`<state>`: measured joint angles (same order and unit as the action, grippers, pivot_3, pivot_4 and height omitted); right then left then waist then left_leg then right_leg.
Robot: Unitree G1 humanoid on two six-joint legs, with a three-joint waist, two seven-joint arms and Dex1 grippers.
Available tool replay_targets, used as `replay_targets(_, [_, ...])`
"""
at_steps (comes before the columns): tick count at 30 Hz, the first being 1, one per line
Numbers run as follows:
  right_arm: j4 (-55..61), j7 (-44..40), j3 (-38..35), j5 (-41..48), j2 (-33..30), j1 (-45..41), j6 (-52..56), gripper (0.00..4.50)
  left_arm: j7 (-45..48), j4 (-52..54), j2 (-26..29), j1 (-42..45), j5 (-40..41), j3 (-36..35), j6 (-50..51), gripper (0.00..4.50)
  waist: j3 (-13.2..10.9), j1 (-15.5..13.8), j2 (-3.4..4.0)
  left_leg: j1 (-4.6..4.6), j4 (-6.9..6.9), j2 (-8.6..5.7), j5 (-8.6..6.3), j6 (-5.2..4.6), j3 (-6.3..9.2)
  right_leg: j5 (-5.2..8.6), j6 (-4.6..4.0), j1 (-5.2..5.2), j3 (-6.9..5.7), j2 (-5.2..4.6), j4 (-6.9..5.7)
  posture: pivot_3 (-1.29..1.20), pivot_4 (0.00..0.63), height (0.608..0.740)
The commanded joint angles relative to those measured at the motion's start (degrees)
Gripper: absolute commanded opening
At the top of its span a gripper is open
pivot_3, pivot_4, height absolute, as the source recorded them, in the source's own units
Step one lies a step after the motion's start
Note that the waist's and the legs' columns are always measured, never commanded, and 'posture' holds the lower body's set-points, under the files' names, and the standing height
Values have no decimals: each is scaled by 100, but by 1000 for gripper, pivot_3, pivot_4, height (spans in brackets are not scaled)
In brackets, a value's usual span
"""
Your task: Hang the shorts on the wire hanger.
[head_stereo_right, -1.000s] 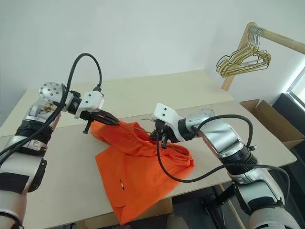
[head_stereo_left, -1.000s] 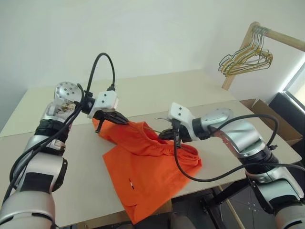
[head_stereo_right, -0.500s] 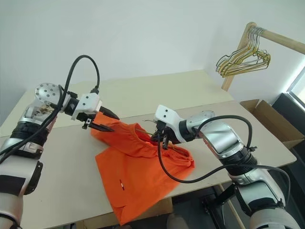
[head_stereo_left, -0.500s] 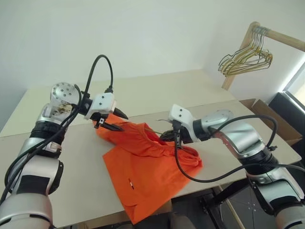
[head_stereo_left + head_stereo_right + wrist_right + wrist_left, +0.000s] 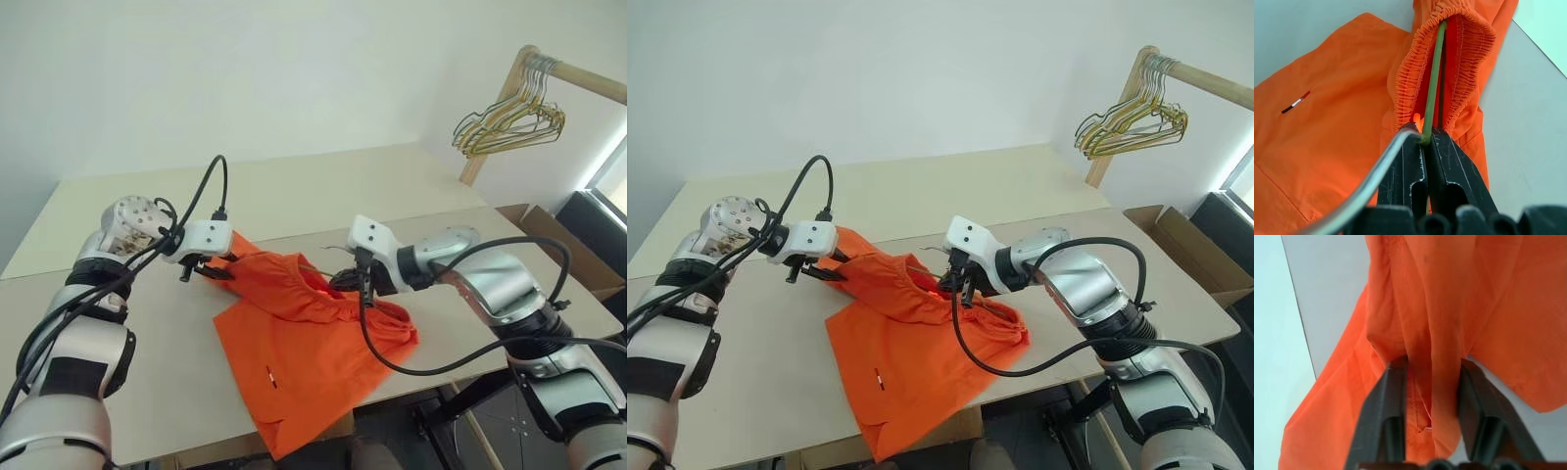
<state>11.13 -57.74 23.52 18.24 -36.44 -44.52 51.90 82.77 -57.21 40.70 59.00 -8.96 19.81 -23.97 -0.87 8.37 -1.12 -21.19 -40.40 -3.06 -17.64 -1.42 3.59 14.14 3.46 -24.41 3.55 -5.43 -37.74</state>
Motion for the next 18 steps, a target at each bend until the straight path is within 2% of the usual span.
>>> replay_targets(1, [204,-1,-219,59,-61,-36,39,0,46,-15,-15,220,99,-215,-42,178,0,7,0,0,0,0,0,0,0,0,0,0,0,0,0,-105,0,740])
replay_targets(2, [204,0,-217,61,-68,-30,42,0,86,3,-13,228,130,-247,-33,77,0,10,0,0,0,1,0,0,0,0,0,0,0,0,0,-105,0,740])
replay_targets(13, [142,-18,-40,-37,-114,56,-17,0,886,428,251,533,535,-616,-135,77,0,15,0,-1,0,0,-1,-1,0,0,0,0,0,0,0,-91,0,740])
replay_targets(18, [119,-1,81,-151,-155,123,-69,0,923,441,185,742,764,-835,42,77,0,12,0,0,0,0,-1,-1,0,0,0,1,0,-1,0,-91,0,740])
